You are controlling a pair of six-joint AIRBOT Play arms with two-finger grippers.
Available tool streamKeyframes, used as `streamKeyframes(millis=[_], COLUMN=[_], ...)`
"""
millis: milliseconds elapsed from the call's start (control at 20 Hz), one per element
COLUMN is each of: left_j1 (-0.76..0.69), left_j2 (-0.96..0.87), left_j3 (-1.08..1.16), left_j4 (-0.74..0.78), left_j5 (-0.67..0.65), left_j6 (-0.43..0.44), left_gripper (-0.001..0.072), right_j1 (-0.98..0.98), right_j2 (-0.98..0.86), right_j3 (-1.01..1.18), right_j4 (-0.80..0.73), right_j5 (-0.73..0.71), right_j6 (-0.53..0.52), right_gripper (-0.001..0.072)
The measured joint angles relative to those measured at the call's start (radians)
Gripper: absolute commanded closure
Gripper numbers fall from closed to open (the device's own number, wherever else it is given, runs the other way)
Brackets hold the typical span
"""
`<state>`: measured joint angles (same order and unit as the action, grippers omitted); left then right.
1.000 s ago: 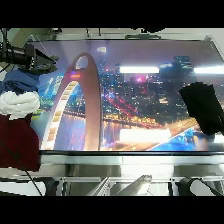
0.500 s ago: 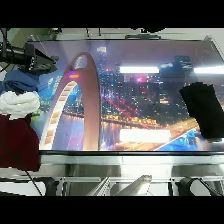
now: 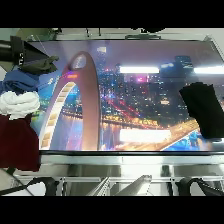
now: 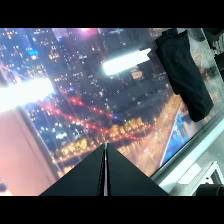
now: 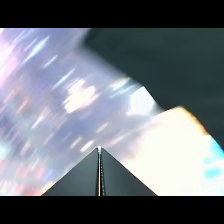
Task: Fold the shirts.
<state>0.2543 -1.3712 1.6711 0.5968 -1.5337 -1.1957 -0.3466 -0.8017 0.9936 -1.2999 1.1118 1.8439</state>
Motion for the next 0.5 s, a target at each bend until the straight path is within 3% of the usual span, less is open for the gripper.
streamKeyframes(millis=[250,500], left_j1=[-0.002,-0.002], left_j2=[0.264,0.456], left_j3=[-0.414,-0.698], left_j4=[0.008,0.011], left_j5=[0.051,0.094], left_j6=[0.012,0.026], left_gripper=[0.0695,0.0693], right_j1=[0.315,0.420], right_j2=[0.006,0.001], right_j3=[-0.103,-0.141], right_j4=[0.063,0.077], right_j5=[-0.009,-0.028], right_j6=[-0.012,-0.012], right_gripper=[0.0689,0.0689])
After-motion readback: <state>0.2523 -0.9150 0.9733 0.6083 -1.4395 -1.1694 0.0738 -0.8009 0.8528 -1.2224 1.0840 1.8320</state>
